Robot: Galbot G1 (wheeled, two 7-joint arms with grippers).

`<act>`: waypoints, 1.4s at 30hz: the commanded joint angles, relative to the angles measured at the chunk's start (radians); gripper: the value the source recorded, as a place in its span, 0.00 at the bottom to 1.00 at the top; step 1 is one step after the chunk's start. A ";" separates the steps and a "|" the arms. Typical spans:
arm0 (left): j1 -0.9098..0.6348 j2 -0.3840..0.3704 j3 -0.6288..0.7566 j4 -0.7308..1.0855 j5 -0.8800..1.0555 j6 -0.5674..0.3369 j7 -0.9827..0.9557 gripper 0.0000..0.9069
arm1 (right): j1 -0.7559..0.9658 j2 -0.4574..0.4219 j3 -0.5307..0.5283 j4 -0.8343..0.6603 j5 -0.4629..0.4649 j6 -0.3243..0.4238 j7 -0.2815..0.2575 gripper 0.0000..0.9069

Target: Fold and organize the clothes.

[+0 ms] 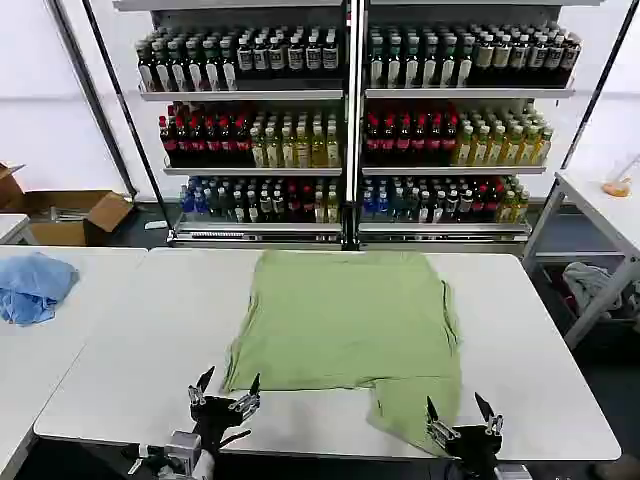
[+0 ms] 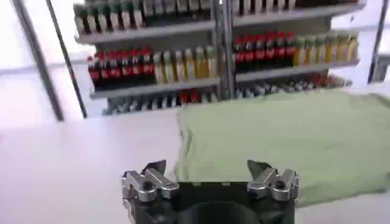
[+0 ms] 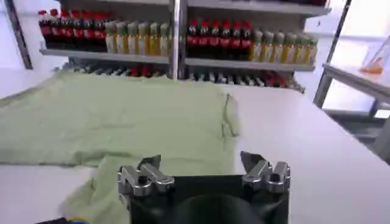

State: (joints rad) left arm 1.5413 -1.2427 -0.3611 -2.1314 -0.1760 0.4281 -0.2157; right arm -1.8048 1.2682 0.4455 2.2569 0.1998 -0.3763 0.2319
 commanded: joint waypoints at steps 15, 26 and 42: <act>-0.196 0.053 0.023 0.185 -0.172 0.148 -0.066 0.02 | -0.019 0.026 -0.054 -0.015 0.026 -0.049 0.041 0.00; -0.165 0.062 0.016 0.168 -0.292 0.149 -0.033 0.02 | -0.024 0.032 -0.060 -0.013 0.069 -0.050 0.059 0.00; -0.110 0.065 -0.024 0.093 -0.459 0.145 -0.009 0.02 | -0.031 0.027 -0.025 0.030 0.095 0.001 0.042 0.00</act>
State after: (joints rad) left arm 1.3970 -1.1783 -0.3705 -1.9759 -0.5090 0.5664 -0.2459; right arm -1.8370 1.2888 0.4203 2.2753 0.2838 -0.3856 0.2705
